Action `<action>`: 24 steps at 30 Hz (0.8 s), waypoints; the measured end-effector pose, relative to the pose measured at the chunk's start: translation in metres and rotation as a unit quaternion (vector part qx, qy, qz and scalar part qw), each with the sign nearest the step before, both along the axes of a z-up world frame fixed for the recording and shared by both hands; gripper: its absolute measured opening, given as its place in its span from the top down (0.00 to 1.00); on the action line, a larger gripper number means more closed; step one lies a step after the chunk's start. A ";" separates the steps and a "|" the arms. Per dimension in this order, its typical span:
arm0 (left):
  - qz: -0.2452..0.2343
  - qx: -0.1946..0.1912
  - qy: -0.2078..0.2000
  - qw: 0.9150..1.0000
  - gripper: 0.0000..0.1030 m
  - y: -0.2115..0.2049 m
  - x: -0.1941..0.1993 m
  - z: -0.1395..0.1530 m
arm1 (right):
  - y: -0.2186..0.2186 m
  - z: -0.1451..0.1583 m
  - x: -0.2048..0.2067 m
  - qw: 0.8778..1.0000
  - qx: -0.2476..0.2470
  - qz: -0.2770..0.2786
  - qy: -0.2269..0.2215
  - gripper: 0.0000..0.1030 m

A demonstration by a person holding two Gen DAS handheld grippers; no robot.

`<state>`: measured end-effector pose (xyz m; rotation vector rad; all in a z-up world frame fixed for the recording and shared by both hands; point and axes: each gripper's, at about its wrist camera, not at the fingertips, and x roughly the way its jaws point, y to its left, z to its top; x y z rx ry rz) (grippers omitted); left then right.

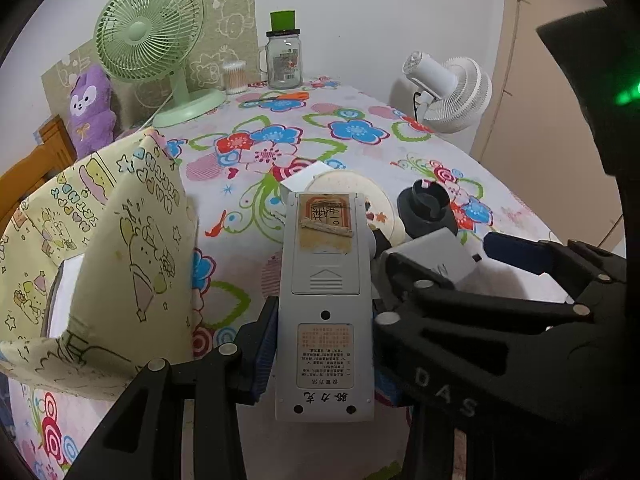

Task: Organize rigid objects
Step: 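Lift the power bank with the left tool while the right tool lifts the charger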

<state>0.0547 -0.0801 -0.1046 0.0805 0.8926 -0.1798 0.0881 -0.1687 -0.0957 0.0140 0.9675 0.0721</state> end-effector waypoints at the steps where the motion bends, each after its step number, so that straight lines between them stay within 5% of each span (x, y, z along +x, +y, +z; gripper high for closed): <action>1: 0.000 0.000 -0.002 1.000 0.56 0.000 0.000 -0.001 | 0.001 -0.003 0.000 1.000 0.005 0.001 0.008 0.23; 5: 0.000 -0.002 -0.002 1.000 0.56 0.000 0.004 -0.005 | 0.001 -0.004 0.002 1.000 0.003 0.001 0.005 0.25; 8: 0.000 -0.005 -0.001 1.000 0.56 0.000 0.007 -0.005 | 0.003 -0.003 0.003 1.000 0.003 0.004 0.000 0.43; 24: -0.009 -0.005 -0.026 1.000 0.57 -0.010 0.010 0.023 | -0.008 0.020 0.004 0.999 0.030 -0.012 -0.015 0.43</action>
